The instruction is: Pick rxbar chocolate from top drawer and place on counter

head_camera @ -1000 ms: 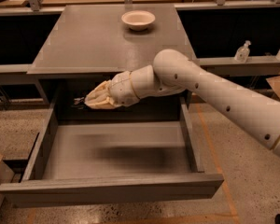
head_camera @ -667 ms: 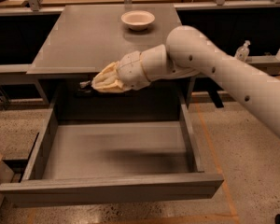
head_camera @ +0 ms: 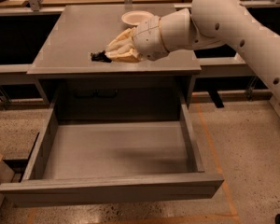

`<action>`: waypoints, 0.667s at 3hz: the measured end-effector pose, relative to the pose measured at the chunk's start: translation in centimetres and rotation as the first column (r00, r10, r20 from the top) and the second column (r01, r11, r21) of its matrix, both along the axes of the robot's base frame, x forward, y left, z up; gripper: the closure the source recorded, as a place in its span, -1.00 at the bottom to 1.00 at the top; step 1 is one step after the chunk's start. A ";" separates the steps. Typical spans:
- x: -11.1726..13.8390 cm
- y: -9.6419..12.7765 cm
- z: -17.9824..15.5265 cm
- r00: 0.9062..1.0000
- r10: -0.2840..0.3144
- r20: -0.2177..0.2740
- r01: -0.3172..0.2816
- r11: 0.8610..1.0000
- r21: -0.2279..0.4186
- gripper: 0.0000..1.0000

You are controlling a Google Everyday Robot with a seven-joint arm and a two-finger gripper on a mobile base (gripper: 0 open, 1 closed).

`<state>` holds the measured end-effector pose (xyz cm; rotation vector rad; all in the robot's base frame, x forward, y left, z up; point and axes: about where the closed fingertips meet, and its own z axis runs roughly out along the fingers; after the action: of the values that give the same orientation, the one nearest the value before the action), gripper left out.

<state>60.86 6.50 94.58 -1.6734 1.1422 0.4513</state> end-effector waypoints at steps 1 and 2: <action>0.9 0.1 0.0 0.998 -0.031 0.054 0.031 1.000 -0.002 1.00; 4.1 -0.3 -0.6 0.991 -0.048 0.129 0.052 0.998 -0.031 1.00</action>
Offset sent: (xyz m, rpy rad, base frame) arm 0.1026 -0.0227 0.0104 -0.0629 -0.2688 -0.0994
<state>64.95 6.16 93.94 -1.6744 1.0996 0.2902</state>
